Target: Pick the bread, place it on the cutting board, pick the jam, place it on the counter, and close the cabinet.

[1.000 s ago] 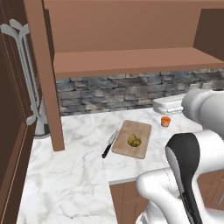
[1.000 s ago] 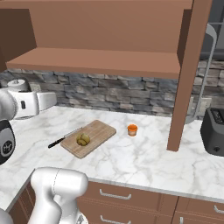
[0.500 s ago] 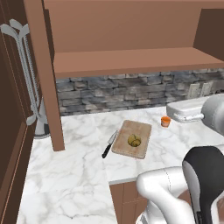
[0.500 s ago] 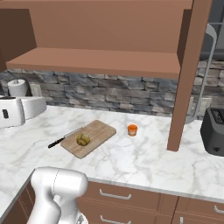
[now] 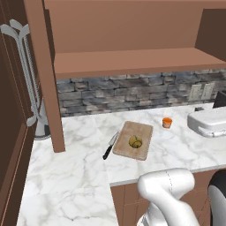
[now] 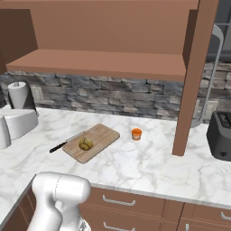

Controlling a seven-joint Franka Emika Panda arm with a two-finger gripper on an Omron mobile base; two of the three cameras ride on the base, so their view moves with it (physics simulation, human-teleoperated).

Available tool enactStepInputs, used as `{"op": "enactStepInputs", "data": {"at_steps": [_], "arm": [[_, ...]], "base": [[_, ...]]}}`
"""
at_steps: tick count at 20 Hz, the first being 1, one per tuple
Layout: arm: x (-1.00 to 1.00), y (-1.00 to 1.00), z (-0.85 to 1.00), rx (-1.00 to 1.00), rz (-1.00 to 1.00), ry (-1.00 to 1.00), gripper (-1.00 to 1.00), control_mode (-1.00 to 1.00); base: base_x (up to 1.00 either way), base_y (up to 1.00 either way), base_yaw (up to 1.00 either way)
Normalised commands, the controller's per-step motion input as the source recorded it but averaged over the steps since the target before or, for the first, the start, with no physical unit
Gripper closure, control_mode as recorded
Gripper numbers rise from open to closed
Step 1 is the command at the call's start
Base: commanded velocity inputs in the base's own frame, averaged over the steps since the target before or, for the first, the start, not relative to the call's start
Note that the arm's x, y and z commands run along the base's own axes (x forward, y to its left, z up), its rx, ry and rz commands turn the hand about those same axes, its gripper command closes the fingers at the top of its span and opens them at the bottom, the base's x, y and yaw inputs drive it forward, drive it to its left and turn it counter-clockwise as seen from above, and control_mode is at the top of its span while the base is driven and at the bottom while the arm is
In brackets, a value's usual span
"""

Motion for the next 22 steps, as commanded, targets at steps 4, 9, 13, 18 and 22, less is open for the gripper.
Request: {"op": "enactStepInputs", "data": {"at_steps": [4,9,13,18,22], "arm": [[-0.35,-0.10,0.01,0.00,0.00,-0.10,-1.00,-1.00],[-0.24,-0.03,0.11,0.00,0.00,-0.05,-1.00,-1.00],[-0.16,0.00,0.17,0.00,0.00,-0.03,-1.00,-1.00],[-0.14,-0.01,0.14,0.00,0.00,-0.02,-1.00,-1.00],[-0.19,-0.08,0.16,0.00,0.00,-0.02,-1.00,-1.00]], "base": [[0.00,0.00,0.00],[0.00,0.00,0.00],[0.00,0.00,0.00],[0.00,0.00,0.00],[0.00,0.00,0.00]]}}
